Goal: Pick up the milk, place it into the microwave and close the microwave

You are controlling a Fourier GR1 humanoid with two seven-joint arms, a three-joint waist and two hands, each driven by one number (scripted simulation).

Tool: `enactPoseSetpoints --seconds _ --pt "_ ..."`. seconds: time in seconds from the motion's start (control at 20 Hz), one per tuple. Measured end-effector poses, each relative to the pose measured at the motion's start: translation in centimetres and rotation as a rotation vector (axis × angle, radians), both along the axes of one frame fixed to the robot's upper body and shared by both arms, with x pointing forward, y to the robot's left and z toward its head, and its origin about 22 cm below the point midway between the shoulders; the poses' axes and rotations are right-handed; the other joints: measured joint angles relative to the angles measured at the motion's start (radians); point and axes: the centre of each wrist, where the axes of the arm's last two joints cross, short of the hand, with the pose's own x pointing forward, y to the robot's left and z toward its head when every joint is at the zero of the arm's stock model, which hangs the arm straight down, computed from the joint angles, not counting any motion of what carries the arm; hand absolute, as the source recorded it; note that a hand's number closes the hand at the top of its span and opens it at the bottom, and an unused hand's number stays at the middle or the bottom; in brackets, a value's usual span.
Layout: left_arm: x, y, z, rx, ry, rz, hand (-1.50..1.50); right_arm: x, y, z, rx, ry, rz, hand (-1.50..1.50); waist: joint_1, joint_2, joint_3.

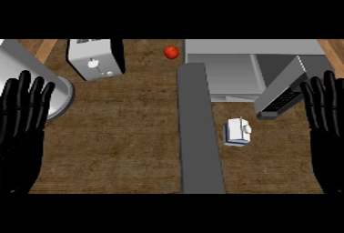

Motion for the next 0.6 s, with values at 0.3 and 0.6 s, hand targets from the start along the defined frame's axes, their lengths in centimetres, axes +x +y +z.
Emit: enactPoseSetpoints --seconds 0.3,0.6 --pt "-0.3 -2.2 0.1 0.008 -0.025 0.022 -1.50 -0.1 -0.6 -0.4 -0.006 0.020 0.121 -1.50 -0.006 0.002 0.002" --pt "-1.8 -2.7 -2.5 -0.143 0.088 0.080 -1.50 -1.4 -1.3 0.0 -0.019 0.043 0.279 -1.50 -0.008 0.002 0.002"
